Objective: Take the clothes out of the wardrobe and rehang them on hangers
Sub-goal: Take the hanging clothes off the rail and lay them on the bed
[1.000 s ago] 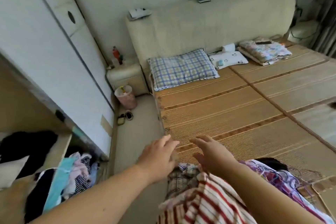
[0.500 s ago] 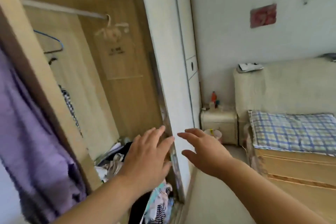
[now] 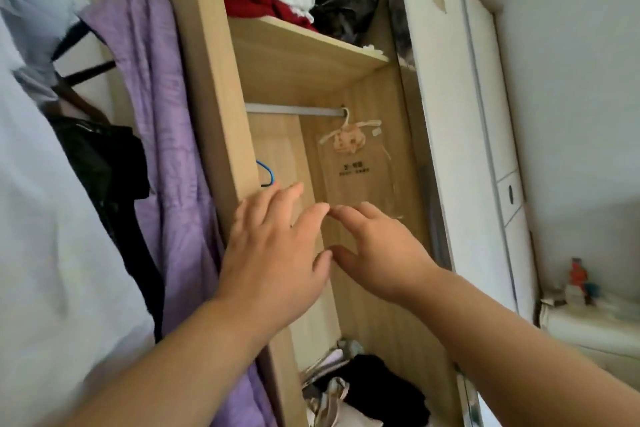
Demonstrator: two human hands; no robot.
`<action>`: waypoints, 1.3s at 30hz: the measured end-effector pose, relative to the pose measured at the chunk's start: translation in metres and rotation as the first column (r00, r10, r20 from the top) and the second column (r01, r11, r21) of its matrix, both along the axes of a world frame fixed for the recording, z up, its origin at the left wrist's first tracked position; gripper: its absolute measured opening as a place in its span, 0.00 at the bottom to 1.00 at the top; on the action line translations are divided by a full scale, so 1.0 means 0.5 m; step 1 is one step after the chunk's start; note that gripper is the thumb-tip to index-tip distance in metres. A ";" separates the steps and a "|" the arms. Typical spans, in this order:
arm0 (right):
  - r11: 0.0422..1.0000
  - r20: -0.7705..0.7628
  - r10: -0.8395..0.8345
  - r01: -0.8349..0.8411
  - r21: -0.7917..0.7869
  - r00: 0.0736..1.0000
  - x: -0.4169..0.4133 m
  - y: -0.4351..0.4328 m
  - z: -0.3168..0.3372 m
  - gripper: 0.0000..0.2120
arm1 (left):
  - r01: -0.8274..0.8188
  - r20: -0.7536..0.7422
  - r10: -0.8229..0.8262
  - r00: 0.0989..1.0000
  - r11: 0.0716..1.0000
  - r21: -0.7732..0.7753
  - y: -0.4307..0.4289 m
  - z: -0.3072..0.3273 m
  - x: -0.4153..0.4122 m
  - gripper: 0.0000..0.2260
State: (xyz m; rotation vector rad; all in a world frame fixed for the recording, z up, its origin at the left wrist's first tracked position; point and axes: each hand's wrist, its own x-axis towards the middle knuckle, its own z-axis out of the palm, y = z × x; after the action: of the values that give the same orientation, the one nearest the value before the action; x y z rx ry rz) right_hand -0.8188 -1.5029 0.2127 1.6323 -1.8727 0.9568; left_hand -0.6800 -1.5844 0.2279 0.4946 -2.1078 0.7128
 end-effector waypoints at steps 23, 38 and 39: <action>0.723 0.600 0.605 -0.676 -0.139 0.523 -0.096 -0.457 0.283 0.37 | -0.611 -0.444 0.476 0.759 0.756 -0.234 -0.103 0.257 -0.086 0.19; 0.814 0.577 0.536 -0.558 -0.161 0.616 -0.140 -0.557 0.319 0.13 | -0.575 -0.511 0.439 0.739 0.807 -0.138 -0.095 0.258 -0.097 0.20; 0.808 0.570 0.557 -0.554 -0.203 0.604 -0.148 -0.551 0.319 0.13 | -0.574 -0.506 0.441 0.741 0.808 -0.136 -0.095 0.258 -0.097 0.20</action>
State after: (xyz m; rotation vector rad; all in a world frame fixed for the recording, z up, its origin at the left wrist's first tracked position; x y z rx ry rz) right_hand -0.8926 -1.7783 0.3725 2.1454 -1.7010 1.9592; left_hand -0.7284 -1.6321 0.3570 1.0001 -1.3911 1.0779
